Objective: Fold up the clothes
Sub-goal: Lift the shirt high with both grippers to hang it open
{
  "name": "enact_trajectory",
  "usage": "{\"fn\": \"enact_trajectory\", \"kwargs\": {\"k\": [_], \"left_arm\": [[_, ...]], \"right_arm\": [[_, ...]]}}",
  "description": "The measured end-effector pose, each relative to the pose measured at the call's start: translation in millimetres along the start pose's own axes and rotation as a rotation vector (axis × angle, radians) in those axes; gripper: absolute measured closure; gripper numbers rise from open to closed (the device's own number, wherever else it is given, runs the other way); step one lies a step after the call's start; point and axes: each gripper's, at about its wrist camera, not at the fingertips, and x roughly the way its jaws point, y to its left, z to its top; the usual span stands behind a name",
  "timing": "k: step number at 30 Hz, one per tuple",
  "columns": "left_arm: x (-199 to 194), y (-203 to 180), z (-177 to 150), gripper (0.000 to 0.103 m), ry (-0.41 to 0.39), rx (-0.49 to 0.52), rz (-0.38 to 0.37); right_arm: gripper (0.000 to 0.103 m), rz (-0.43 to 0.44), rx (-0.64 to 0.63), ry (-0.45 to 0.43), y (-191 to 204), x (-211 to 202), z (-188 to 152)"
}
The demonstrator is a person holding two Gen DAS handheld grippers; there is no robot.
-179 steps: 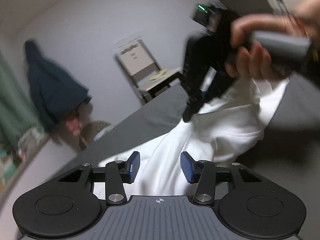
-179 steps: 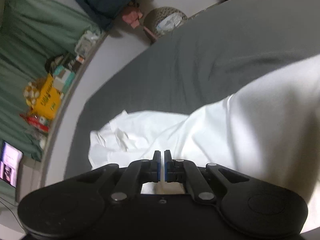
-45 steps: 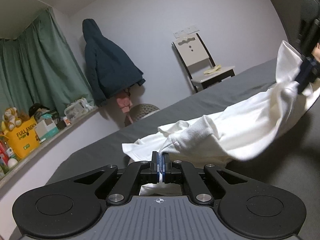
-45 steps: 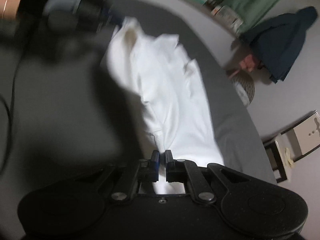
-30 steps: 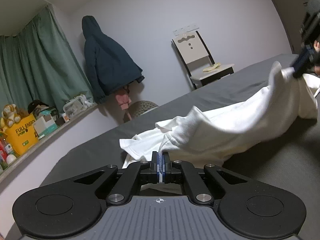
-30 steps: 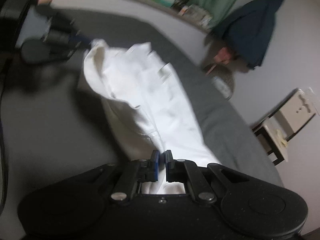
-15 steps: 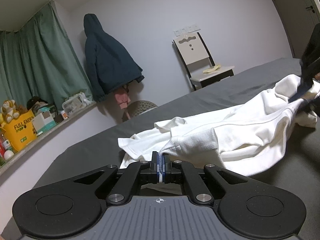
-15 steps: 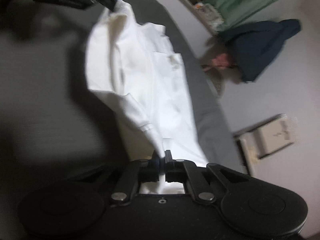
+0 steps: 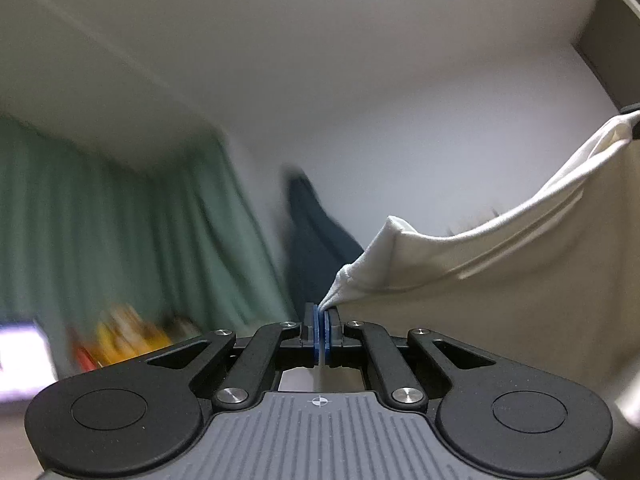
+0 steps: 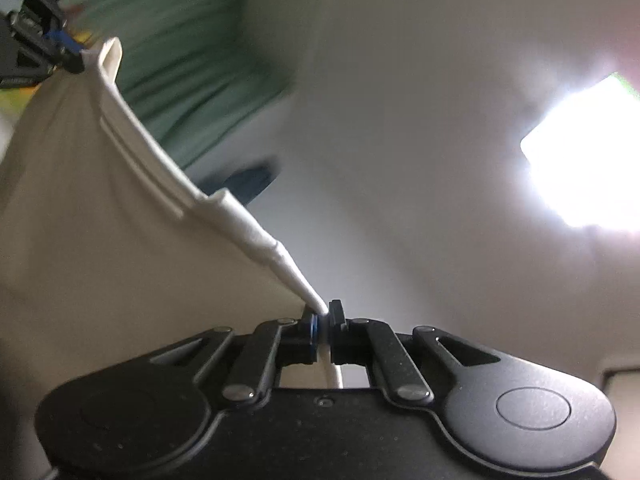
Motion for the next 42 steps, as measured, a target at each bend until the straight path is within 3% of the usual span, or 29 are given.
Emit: {"fn": "enact_trajectory", "kwargs": {"k": [5, 7, 10, 12, 15, 19, 22, 26, 28, 30, 32, 35, 42], "left_arm": [[-14, 46, 77, 0.101, -0.244, -0.007, 0.146], [-28, 59, 109, 0.101, -0.351, 0.002, 0.187], [-46, 78, 154, 0.101, -0.499, 0.020, 0.244], [-34, 78, 163, 0.101, -0.469, 0.050, 0.244], [-5, 83, 167, 0.101, -0.343, 0.030, 0.189], [-14, 82, 186, 0.101, -0.411, 0.024, 0.185], [-21, 76, 199, 0.101, -0.442, 0.062, 0.149], [-11, 87, 201, 0.101, -0.421, 0.131, 0.249], [0, 110, 200, 0.101, -0.362, 0.073, 0.317], [-1, 124, 200, 0.101, -0.345, 0.023, 0.352], [-8, 131, 201, 0.101, -0.356, 0.000, 0.365], [-27, 111, 201, 0.101, -0.411, 0.063, 0.314], [-37, 101, 202, 0.101, -0.486, 0.037, 0.314]], "right_arm": [[0.097, -0.213, 0.170, -0.182, -82, -16, 69], [0.097, -0.261, 0.238, -0.229, -108, -22, 86], [0.094, -0.194, 0.250, -0.197, -121, -12, 99], [0.095, -0.126, 0.232, -0.129, -118, 8, 97], [0.095, -0.150, 0.200, -0.100, -115, 25, 99], [0.095, -0.286, 0.121, -0.076, -117, 53, 102], [0.095, -0.250, 0.133, 0.024, -116, 79, 98], [0.095, -0.030, 0.273, -0.145, -112, 20, 124], [0.095, 0.016, 0.293, -0.214, -107, -3, 134], [0.095, -0.029, 0.299, -0.220, -106, -4, 134], [0.095, -0.081, 0.320, -0.169, -114, 8, 127], [0.095, -0.164, 0.337, -0.104, -132, 20, 114], [0.095, -0.369, 0.220, -0.248, -140, -6, 118]]}}
